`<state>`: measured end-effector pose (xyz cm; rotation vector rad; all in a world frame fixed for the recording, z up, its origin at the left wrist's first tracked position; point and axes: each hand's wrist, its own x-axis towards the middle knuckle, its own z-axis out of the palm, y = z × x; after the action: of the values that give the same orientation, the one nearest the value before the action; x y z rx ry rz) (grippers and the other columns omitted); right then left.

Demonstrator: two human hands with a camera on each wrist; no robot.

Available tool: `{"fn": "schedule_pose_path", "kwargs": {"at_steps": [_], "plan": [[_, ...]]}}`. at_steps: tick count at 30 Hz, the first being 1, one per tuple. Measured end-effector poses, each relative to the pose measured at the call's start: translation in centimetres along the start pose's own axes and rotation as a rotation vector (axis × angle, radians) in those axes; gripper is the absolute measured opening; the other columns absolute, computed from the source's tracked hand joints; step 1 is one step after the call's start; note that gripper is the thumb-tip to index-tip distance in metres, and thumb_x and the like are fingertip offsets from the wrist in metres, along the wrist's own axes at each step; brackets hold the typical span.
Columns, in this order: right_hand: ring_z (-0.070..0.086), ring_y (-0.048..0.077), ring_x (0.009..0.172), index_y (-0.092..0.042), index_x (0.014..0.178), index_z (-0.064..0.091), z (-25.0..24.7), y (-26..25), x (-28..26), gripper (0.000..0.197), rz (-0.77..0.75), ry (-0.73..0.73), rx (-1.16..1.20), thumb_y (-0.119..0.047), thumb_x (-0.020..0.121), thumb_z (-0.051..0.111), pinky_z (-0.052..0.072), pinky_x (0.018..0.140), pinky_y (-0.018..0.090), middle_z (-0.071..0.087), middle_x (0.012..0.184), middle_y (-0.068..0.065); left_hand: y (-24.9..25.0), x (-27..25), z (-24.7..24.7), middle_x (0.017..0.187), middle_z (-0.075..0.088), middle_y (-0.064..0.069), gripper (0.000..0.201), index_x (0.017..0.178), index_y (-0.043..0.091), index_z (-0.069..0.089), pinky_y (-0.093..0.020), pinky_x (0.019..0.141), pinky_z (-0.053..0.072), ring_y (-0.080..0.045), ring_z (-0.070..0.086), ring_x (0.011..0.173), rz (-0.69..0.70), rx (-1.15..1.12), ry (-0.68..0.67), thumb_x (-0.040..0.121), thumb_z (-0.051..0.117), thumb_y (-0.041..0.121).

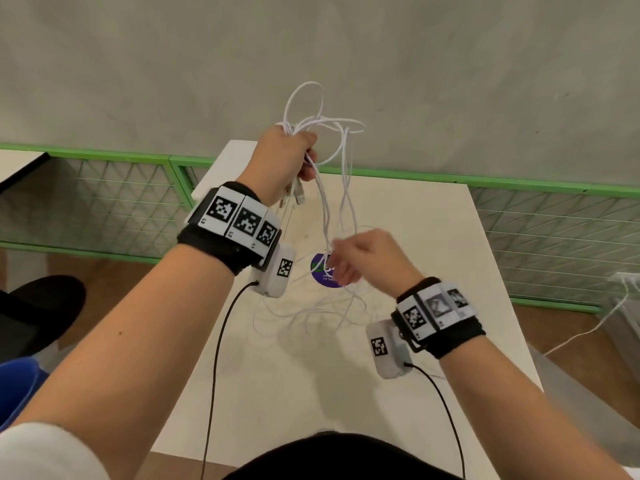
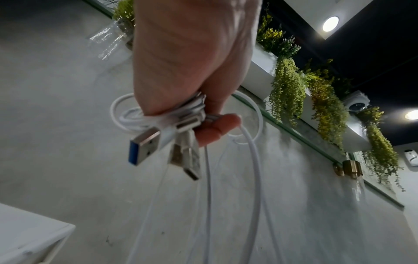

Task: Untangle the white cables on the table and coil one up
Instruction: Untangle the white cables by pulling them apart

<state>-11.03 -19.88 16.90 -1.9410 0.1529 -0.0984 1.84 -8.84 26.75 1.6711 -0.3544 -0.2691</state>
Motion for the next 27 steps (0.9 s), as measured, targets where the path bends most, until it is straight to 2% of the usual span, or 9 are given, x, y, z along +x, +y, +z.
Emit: {"fn": "schedule_pose_path", "kwargs": {"at_steps": [2, 4, 6, 9, 12, 16, 21, 24, 27], "plan": [[0.062, 0.022, 0.082, -0.001, 0.088, 0.066, 1.7, 3.0, 1.2, 0.037, 0.158, -0.187, -0.436, -0.031, 0.096, 0.045, 0.045, 0.071, 0.029, 0.068, 0.088, 0.014, 0.5, -0.3, 0.4, 0.068, 0.052, -0.009, 0.012, 0.101, -0.003, 0.047, -0.019, 0.038, 0.042, -0.008, 0.050, 0.034, -0.003, -0.047, -0.006, 0.098, 0.049, 0.009], [0.051, 0.023, 0.116, -0.008, 0.118, 0.058, 3.0, 6.0, 2.0, 0.047, 0.247, -0.299, -0.688, -0.045, 0.095, 0.042, 0.038, 0.096, 0.031, 0.059, 0.124, 0.008, 0.9, -0.5, 0.8, 0.065, 0.054, -0.009, 0.012, 0.101, -0.004, 0.047, -0.021, 0.041, 0.046, -0.010, 0.054, 0.035, 0.001, -0.071, -0.014, 0.098, 0.049, 0.008], [0.039, 0.022, 0.132, -0.014, 0.139, 0.043, 3.8, 7.6, 2.6, 0.065, 0.329, -0.289, -0.583, -0.057, 0.090, 0.045, 0.029, 0.110, 0.033, 0.043, 0.143, 0.001, 1.3, -0.7, 1.0, 0.062, 0.056, -0.007, 0.012, 0.099, -0.004, 0.048, -0.023, 0.043, 0.049, -0.012, 0.057, 0.038, 0.013, -0.093, -0.036, 0.098, 0.049, 0.008], [0.036, 0.020, 0.135, -0.016, 0.146, 0.027, 4.8, 7.4, 3.3, 0.091, 0.321, -0.154, -0.258, -0.066, 0.076, 0.058, 0.030, 0.112, 0.039, 0.038, 0.145, -0.003, 2.0, -1.3, 1.7, 0.051, 0.060, -0.001, 0.016, 0.085, -0.001, 0.052, -0.026, 0.050, 0.053, -0.013, 0.061, 0.042, 0.017, -0.123, -0.101, 0.098, 0.050, 0.009], [0.031, 0.019, 0.138, -0.019, 0.148, 0.019, 5.0, 6.0, 4.1, 0.088, 0.297, 0.009, 0.089, -0.043, 0.080, 0.069, 0.029, 0.113, 0.039, 0.032, 0.149, -0.001, 2.9, -2.2, 2.5, 0.047, 0.061, 0.001, 0.022, 0.078, 0.001, 0.053, -0.027, 0.054, 0.055, -0.014, 0.062, 0.043, -0.005, -0.176, -0.185, 0.098, 0.050, 0.008], [0.051, 0.024, 0.119, -0.012, 0.128, 0.043, 4.8, 4.4, 5.0, 0.049, 0.321, 0.134, 0.346, -0.017, 0.085, 0.065, 0.039, 0.105, 0.040, 0.055, 0.127, 0.008, 3.1, -2.8, 3.2, 0.050, 0.062, -0.003, 0.024, 0.075, 0.000, 0.055, -0.029, 0.056, 0.055, -0.017, 0.065, 0.046, 0.001, -0.192, -0.232, 0.098, 0.050, 0.007], [0.055, 0.013, 0.070, -0.011, 0.100, 0.051, 5.6, 3.8, 4.3, 0.013, 0.335, 0.258, 0.371, -0.008, 0.088, 0.055, 0.042, 0.065, 0.023, 0.060, 0.078, 0.001, 2.5, -2.9, 3.2, 0.052, 0.063, -0.005, 0.025, 0.076, -0.001, 0.056, -0.025, 0.052, 0.055, -0.017, 0.065, 0.047, -0.008, -0.202, -0.279, 0.098, 0.050, 0.007], [0.056, 0.010, 0.043, -0.013, 0.089, 0.050, 5.8, 4.5, 3.6, 0.016, 0.376, 0.195, 0.525, 0.003, 0.088, 0.050, 0.046, 0.059, 0.028, 0.055, 0.064, 0.005, 2.1, -2.3, 2.5, 0.049, 0.062, -0.005, 0.027, 0.073, -0.001, 0.056, -0.026, 0.054, 0.056, -0.016, 0.065, 0.047, -0.009, -0.224, -0.258, 0.098, 0.049, 0.008], [0.047, 0.014, 0.038, -0.012, 0.090, 0.055, 4.9, 5.3, 2.3, 0.018, 0.392, 0.150, 0.580, 0.004, 0.088, 0.046, 0.039, 0.044, 0.021, 0.050, 0.065, 0.010, 1.6, -1.2, 1.4, 0.047, 0.061, -0.005, 0.026, 0.074, -0.002, 0.055, -0.026, 0.052, 0.055, -0.016, 0.065, 0.046, -0.018, -0.278, -0.189, 0.098, 0.049, 0.006]]}}
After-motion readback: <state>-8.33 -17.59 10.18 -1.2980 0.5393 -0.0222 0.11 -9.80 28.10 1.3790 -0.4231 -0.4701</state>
